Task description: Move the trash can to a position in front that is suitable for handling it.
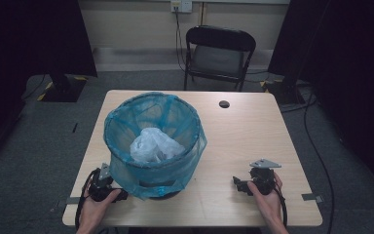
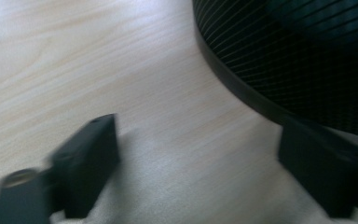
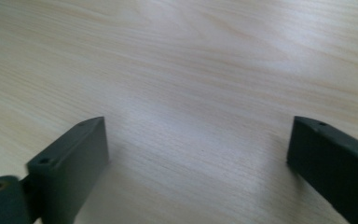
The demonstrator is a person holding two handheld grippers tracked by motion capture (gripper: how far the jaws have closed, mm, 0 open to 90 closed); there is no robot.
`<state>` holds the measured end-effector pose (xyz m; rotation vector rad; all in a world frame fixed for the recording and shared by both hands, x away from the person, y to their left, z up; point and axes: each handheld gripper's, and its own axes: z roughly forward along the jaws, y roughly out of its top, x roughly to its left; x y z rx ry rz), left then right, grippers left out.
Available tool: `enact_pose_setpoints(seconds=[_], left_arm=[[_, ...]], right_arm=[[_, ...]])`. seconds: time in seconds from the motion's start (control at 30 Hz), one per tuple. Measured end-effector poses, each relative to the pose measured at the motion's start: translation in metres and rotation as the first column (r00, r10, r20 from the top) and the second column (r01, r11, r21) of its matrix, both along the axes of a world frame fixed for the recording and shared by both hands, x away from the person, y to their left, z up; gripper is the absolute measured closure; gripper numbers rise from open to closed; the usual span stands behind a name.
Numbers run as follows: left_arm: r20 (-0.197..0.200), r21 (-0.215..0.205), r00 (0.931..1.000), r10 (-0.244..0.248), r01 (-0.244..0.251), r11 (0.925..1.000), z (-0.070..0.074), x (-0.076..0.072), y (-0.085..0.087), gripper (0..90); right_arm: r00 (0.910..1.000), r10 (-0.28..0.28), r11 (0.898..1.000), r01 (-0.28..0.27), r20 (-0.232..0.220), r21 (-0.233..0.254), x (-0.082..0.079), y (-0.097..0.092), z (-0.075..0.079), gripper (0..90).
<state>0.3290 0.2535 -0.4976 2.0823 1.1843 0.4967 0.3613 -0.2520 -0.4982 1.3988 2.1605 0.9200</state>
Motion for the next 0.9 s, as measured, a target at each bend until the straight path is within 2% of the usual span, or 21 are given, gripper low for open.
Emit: enact_pose_setpoints(seconds=[0.07, 0.13, 0.2, 0.27, 0.3, 0.33, 0.37, 0.43, 0.53, 0.6, 0.67, 0.7, 0.73, 0.77, 0.8, 0.83, 0.87, 0.9], left_arm=[[-0.002, 0.005, 0.9997, -0.023, 0.023, 0.9997, 0.002, -0.002, 0.000, 25.0], [-0.009, 0.007, 0.9995, -0.029, 0.029, 0.9995, 0.003, -0.002, -0.002, 23.8], [-0.009, 0.011, 0.9996, -0.026, 0.026, 0.9996, 0.006, -0.003, -0.001, 23.9], [0.008, -0.010, 0.9999, -0.012, 0.012, 0.9999, 0.009, -0.005, 0.000, 23.9], [0.008, -0.010, 0.9999, -0.012, 0.012, 0.9999, 0.009, -0.005, 0.000, 23.8], [0.027, -0.029, 0.9996, -0.006, 0.007, 0.9996, 0.013, -0.007, 0.002, 24.0], [0.027, -0.029, 0.9996, -0.006, 0.007, 0.9996, 0.013, -0.007, 0.002, 24.5], [0.033, -0.064, 0.9994, 0.007, -0.005, 0.9980, 0.018, -0.010, 0.005, 25.8], [0.041, -0.090, 0.9990, 0.016, -0.012, 0.9959, 0.024, -0.012, 0.006, 25.8], [0.076, -0.094, 0.9969, 0.024, -0.017, 0.9954, 0.030, -0.015, 0.007, 26.0], [0.113, -0.109, 0.9934, 0.016, -0.004, 0.9941, 0.039, -0.017, 0.013, 26.1], [0.113, -0.109, 0.9934, 0.016, -0.004, 0.9941, 0.039, -0.017, 0.013, 26.1], [0.125, -0.114, 0.9914, 0.040, -0.026, 0.9932, 0.043, -0.017, 0.016, 25.9], [0.118, -0.178, 0.9912, 0.059, -0.037, 0.9833, 0.049, -0.017, 0.022, 25.1], [0.117, -0.187, 0.9909, 0.066, -0.044, 0.9814, 0.051, -0.016, 0.023, 25.0], [0.117, -0.187, 0.9909, 0.066, -0.044, 0.9814, 0.051, -0.016, 0.023, 25.0], [0.127, -0.163, 0.9896, 0.068, -0.047, 0.9855, 0.053, -0.016, 0.024, 25.0], [0.132, -0.137, 0.9893, 0.061, -0.043, 0.9896, 0.059, -0.014, 0.022, 25.0]], right_arm=[[0.9999, 0.010, 1.000, -0.010, 0.012, 0.004, -0.001, 0.000, 0.003, 22.1], [0.9994, 0.019, 1.000, -0.019, 0.029, 0.016, -0.001, 0.000, 0.006, 11.7], [0.9983, 0.022, 0.999, -0.023, 0.054, 0.029, -0.003, 0.001, 0.009, 19.0], [0.9972, 0.041, 0.998, -0.044, 0.063, 0.053, -0.005, 0.002, 0.013, 14.2], [0.9967, 0.028, 0.998, -0.033, 0.076, 0.062, -0.006, 0.004, 0.015, 16.9], [0.9962, 0.029, 0.997, -0.035, 0.082, 0.075, -0.007, 0.005, 0.017, 16.0], [0.9954, 0.033, 0.995, -0.041, 0.089, 0.088, -0.007, 0.007, 0.018, 15.3], [0.9935, 0.044, 0.990, -0.058, 0.104, 0.127, -0.009, 0.010, 0.023, 15.8], [0.9898, 0.060, 0.985, -0.080, 0.129, 0.150, -0.012, 0.017, 0.032, 15.5], [0.9868, 0.080, 0.982, -0.102, 0.141, 0.157, -0.012, 0.023, 0.037, 15.5], [0.9820, 0.132, 0.976, -0.153, 0.135, 0.154, -0.014, 0.028, 0.042, 18.0], [0.9820, 0.132, 0.976, -0.153, 0.135, 0.154, -0.014, 0.028, 0.042, 18.0], [0.9757, 0.167, 0.967, -0.190, 0.142, 0.167, -0.016, 0.034, 0.047, 22.1], [0.9712, 0.189, 0.961, -0.213, 0.146, 0.176, -0.016, 0.037, 0.050, 25.6], [0.9677, 0.199, 0.959, -0.225, 0.154, 0.174, -0.016, 0.040, 0.053, 26.3], [0.9658, 0.200, 0.956, -0.229, 0.165, 0.182, -0.016, 0.044, 0.056, 26.3], [0.9639, 0.203, 0.953, -0.235, 0.172, 0.190, -0.016, 0.047, 0.059, 33.7], [0.9616, 0.207, 0.951, -0.241, 0.181, 0.193, -0.015, 0.051, 0.062, 35.3]])
